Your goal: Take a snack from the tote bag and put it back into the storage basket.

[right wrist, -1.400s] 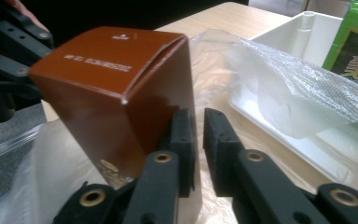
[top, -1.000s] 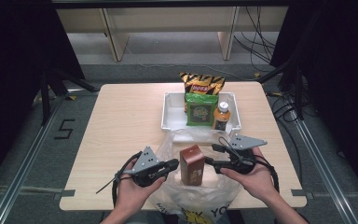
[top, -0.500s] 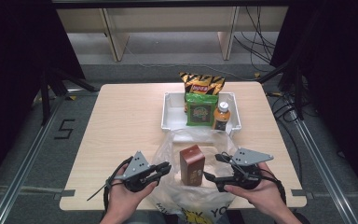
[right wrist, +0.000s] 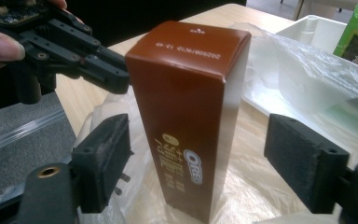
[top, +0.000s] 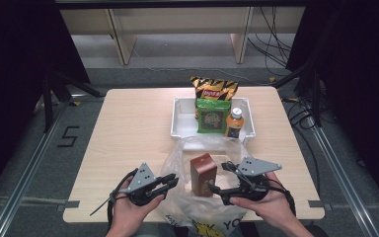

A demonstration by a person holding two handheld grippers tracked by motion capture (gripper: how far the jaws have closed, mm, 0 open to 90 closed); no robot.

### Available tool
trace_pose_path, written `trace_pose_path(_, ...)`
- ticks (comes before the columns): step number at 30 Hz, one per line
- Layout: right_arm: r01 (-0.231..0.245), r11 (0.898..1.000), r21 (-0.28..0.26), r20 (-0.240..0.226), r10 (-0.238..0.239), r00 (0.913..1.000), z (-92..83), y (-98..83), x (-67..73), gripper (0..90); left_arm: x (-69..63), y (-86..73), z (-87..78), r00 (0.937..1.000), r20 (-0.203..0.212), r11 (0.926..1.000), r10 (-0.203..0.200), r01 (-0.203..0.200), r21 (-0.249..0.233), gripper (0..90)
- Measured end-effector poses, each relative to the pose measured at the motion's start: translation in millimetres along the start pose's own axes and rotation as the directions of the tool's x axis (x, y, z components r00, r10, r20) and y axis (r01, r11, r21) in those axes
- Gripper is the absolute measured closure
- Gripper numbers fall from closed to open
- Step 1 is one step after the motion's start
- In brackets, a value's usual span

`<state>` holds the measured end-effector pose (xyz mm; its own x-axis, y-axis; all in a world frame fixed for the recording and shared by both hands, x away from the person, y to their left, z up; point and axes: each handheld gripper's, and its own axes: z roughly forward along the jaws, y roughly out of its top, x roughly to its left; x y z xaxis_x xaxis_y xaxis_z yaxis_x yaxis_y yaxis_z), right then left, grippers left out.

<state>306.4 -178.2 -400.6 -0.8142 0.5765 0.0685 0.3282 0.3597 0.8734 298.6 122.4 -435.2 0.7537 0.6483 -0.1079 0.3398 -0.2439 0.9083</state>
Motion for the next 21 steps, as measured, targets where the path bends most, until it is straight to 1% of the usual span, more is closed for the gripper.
trace_pose_path(1,-0.015,1.000,0.002,-0.004,0.015,0.9999,0.8,0.6,1.0,21.5,-0.1,-0.6,0.8,0.9999,0.013,1.0000,-0.004,0.004,-0.002,77.6)
trace_pose_path(2,0.021,1.000,0.003,0.000,-0.021,0.9998,1.6,1.1,-1.0,20.6,-0.6,-1.1,1.0,0.9999,0.011,1.0000,-0.008,0.008,-0.002,77.5)
trace_pose_path(3,0.034,0.999,-0.006,0.014,-0.034,0.9993,2.4,1.4,-1.5,20.1,-0.3,-1.3,0.6,0.9998,0.017,0.9999,0.013,-0.013,0.000,77.4)
trace_pose_path(4,-0.013,1.000,0.016,0.001,0.013,0.9999,2.5,2.1,1.9,20.4,-0.2,-1.9,0.3,0.9996,0.021,0.9998,0.018,-0.018,0.001,77.4)
trace_pose_path(5,0.013,1.000,0.003,-0.002,-0.013,0.9999,4.3,2.8,0.0,20.4,-0.8,-2.8,0.3,0.9998,0.016,1.0000,0.008,-0.008,0.001,77.4)
trace_pose_path(6,0.011,1.000,-0.001,0.002,-0.011,0.9999,5.3,3.8,0.2,20.1,0.0,-3.0,-0.2,0.9997,0.011,0.9998,0.020,-0.020,0.010,77.3)
trace_pose_path(7,0.020,1.000,-0.011,0.014,-0.020,0.9997,5.9,4.2,0.0,19.7,-1.1,-4.0,0.2,1.0000,0.004,0.9999,-0.008,0.008,0.009,77.3)
trace_pose_path(9,0.001,1.000,-0.003,0.015,-0.001,0.9999,6.6,4.6,1.8,18.8,0.4,-3.8,0.5,0.9998,0.009,0.9998,0.020,-0.020,0.009,77.2)
trace_pose_path(10,-0.013,1.000,0.013,0.008,0.013,0.9999,6.5,5.0,2.4,18.6,0.1,-3.7,0.7,0.9997,0.010,0.9997,0.022,-0.022,0.009,77.2)
trace_pose_path(11,-0.001,1.000,0.009,0.013,0.001,0.9999,7.8,4.8,1.4,18.3,-0.9,-3.8,0.9,0.9998,0.011,0.9999,0.015,-0.015,0.008,77.1)
trace_pose_path(12,0.014,1.000,-0.011,0.022,-0.013,0.9997,10.1,4.7,0.4,17.3,-1.4,-4.2,1.8,0.9998,0.018,1.0000,0.007,-0.007,0.003,77.1)
trace_pose_path(13,-0.015,1.000,0.004,0.021,0.015,0.9997,10.3,4.1,3.0,17.0,-0.8,-3.9,2.0,0.9995,0.023,0.9998,0.022,-0.022,0.004,77.1)
trace_pose_path(14,0.000,1.000,0.018,0.013,0.000,0.9999,10.8,3.6,2.7,17.0,-1.6,-4.1,2.2,0.9997,0.022,0.9999,0.014,-0.014,0.005,77.2)
trace_pose_path(15,-0.014,1.000,0.017,0.011,0.014,0.9998,12.2,3.0,4.3,17.0,-1.5,-4.0,2.4,0.9995,0.025,0.9998,0.019,-0.019,0.005,77.2)
trace_pose_path(16,0.000,1.000,0.021,0.013,0.000,0.9999,12.6,3.2,3.2,17.0,-1.5,-4.0,2.6,0.9995,0.023,0.9998,0.021,-0.021,0.005,77.2)
trace_pose_path(17,0.003,1.000,0.028,0.011,-0.003,0.9999,13.2,2.8,3.1,17.0,-2.3,-4.2,2.4,0.9998,0.012,0.9999,0.013,-0.013,0.010,77.3)
trace_pose_path(18,0.008,1.000,0.020,0.004,-0.008,1.0000,15.4,2.8,2.9,16.6,-2.1,-4.4,2.8,0.9998,0.013,0.9999,0.014,-0.014,0.010,77.3)
trace_pose_path(19,0.021,1.000,0.017,0.009,-0.021,0.9997,16.3,2.7,2.1,16.4,-1.5,-4.4,3.3,0.9995,0.019,0.9996,0.025,-0.025,0.011,77.3)
trace_pose_path(20,0.016,1.000,0.018,0.017,-0.016,0.9997,17.7,2.7,2.9,16.4,-1.4,-4.5,4.0,0.9994,0.025,0.9997,0.024,-0.024,0.008,77.3)
trace_pose_path(21,0.009,0.999,0.032,0.013,-0.009,0.9999,18.1,3.3,2.8,16.2,-1.1,-4.3,4.0,0.9993,0.029,0.9997,0.024,-0.025,0.009,77.3)
